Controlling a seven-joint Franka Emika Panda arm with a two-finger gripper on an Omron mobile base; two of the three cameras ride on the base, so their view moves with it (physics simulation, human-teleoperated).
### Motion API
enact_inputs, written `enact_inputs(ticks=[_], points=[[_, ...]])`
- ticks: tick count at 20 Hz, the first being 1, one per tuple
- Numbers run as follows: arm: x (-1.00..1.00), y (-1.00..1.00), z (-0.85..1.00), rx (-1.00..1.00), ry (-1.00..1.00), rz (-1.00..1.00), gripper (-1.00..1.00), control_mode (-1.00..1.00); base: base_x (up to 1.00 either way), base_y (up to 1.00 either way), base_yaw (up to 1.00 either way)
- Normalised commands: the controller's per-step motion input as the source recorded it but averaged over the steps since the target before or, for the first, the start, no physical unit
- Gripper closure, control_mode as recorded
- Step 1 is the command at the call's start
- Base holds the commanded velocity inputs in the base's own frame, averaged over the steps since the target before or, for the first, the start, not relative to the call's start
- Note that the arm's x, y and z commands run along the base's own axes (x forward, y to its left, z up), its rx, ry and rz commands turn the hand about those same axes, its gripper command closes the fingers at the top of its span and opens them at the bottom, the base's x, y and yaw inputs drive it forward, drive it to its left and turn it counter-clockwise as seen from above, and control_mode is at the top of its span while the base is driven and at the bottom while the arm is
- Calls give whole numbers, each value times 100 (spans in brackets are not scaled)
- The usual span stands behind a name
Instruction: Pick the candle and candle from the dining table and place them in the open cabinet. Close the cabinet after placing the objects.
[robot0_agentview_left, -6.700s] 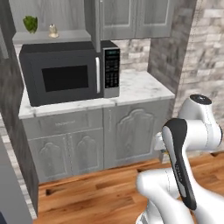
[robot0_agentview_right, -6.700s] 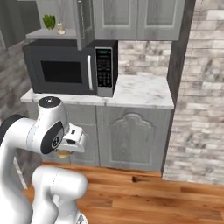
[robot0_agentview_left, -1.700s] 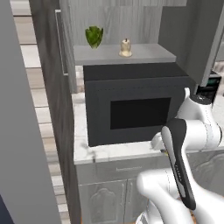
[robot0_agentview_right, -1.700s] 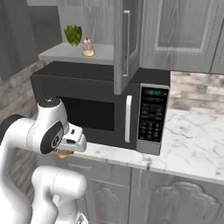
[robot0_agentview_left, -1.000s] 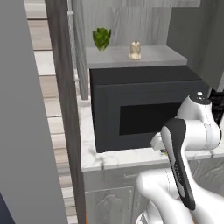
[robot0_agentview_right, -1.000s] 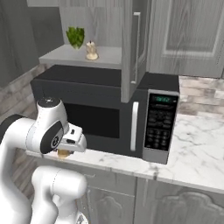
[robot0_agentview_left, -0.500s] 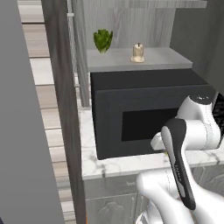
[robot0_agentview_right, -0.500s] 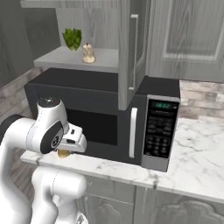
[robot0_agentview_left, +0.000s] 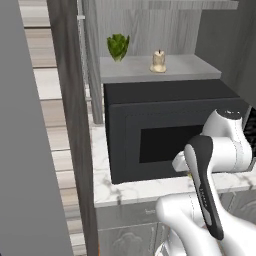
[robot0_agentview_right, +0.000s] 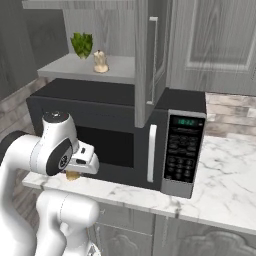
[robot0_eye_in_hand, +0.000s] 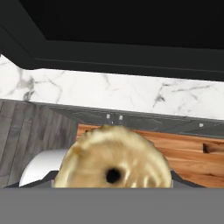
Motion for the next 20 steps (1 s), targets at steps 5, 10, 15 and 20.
enact_inputs(ticks=[5,10,15,20], points=[[0,0,0,0,0,0,100,100,3,0,0],[0,0,0,0,0,0,100,-100,1,0,0],[1,0,2,0,0,0,100,-100,0,0,0],[0,1,36,0,-7,0,100,-100,0,0,0]])
